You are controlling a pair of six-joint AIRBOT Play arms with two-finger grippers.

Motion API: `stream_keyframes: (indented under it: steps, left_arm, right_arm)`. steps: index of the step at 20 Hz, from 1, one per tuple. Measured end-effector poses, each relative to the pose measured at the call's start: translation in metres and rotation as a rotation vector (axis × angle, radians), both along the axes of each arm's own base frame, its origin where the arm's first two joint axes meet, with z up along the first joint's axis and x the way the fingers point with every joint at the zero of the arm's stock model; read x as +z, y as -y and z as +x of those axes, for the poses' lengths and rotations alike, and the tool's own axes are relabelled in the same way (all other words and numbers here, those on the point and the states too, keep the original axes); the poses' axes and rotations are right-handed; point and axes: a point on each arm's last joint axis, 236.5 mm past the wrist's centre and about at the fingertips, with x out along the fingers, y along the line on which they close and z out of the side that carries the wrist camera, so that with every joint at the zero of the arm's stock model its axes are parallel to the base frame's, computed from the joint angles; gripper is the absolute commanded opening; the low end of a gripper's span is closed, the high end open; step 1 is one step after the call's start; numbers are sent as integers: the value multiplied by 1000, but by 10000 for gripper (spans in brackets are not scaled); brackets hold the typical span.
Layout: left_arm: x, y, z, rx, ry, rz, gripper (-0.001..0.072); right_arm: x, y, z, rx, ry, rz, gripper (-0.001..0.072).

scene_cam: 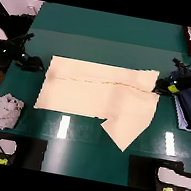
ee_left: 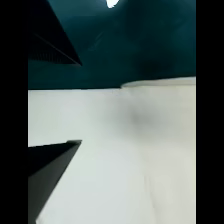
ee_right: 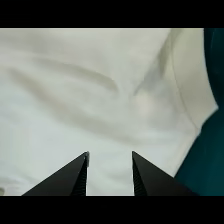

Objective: Fold the shirts.

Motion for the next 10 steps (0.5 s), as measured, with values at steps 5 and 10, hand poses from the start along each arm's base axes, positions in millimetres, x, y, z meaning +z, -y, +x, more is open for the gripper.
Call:
stream_keyframes:
  steps: [5,10]
  left_arm:
    - [-26,2,-79,46,-141,-45,540]
    - [-56,19,-132,53,-258,-102,539]
  right_arm:
    - [32,-1,-44,-2,21,80,324]
    - [48,-8,-58,-16,80,119,325]
